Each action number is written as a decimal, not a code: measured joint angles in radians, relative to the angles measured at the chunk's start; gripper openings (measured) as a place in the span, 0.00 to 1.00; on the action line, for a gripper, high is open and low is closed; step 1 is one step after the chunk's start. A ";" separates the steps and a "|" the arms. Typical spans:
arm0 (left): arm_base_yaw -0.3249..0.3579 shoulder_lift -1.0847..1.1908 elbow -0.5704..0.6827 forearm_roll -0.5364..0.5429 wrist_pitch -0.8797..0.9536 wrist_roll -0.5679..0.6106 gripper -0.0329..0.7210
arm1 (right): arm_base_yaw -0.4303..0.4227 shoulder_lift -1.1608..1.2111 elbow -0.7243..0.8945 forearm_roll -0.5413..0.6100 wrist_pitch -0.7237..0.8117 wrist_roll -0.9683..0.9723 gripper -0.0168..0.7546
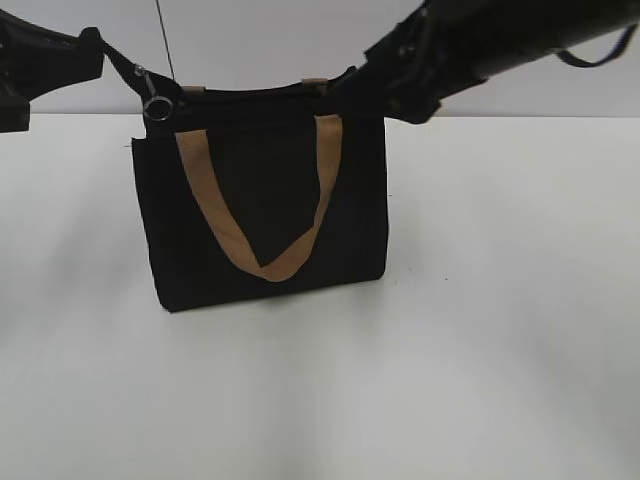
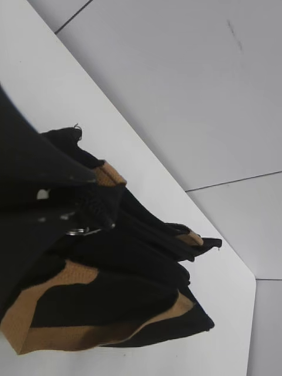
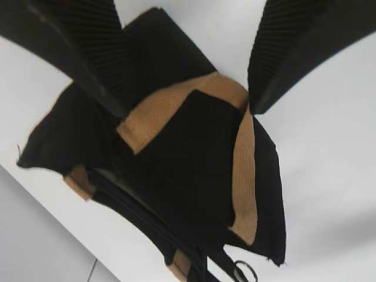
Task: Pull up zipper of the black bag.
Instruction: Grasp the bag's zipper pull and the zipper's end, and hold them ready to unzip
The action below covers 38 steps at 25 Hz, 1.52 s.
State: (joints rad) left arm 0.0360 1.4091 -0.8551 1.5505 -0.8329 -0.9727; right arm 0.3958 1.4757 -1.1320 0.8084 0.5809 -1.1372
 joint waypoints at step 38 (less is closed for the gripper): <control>0.000 -0.010 0.000 0.000 -0.004 0.000 0.08 | 0.274 0.566 -0.497 0.052 -0.141 -0.069 0.41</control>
State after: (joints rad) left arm 0.0360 1.3990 -0.8551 1.5505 -0.8365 -0.9727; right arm 0.6701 2.0417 -1.6290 0.8603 0.4396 -1.2066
